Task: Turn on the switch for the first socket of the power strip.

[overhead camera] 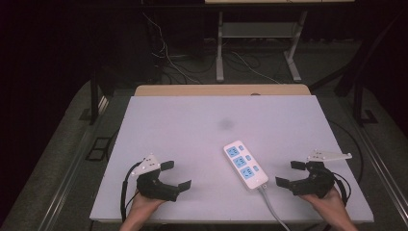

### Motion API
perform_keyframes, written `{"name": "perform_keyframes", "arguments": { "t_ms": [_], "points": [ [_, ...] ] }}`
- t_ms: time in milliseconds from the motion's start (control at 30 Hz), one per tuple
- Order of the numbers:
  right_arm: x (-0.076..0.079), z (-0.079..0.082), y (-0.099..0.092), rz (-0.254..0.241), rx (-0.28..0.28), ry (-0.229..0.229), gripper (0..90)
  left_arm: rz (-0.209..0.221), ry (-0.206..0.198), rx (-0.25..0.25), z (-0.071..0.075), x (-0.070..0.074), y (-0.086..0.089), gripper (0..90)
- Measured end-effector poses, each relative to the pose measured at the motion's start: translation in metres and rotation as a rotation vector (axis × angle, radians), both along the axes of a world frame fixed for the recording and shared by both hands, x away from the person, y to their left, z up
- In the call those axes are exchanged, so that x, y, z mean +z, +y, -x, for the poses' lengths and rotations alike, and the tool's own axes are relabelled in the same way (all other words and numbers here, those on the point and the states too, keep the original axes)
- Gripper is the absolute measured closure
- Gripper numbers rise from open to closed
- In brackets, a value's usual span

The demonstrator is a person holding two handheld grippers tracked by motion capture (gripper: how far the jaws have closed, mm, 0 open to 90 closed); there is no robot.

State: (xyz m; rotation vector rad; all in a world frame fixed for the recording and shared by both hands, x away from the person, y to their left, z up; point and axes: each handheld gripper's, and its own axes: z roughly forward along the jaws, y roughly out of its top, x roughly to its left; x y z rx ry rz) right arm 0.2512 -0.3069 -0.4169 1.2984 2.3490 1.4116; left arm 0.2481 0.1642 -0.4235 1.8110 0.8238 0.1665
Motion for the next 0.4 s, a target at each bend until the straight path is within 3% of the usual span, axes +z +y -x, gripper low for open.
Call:
{"name": "perform_keyframes", "arguments": {
  "t_ms": [400],
  "points": [
    [-0.014,0.007,0.0,0.008,0.001,-0.008,0.2,-0.012,0.009,-0.005,-0.001,-0.002,-0.001,0.0]
  ]
}}
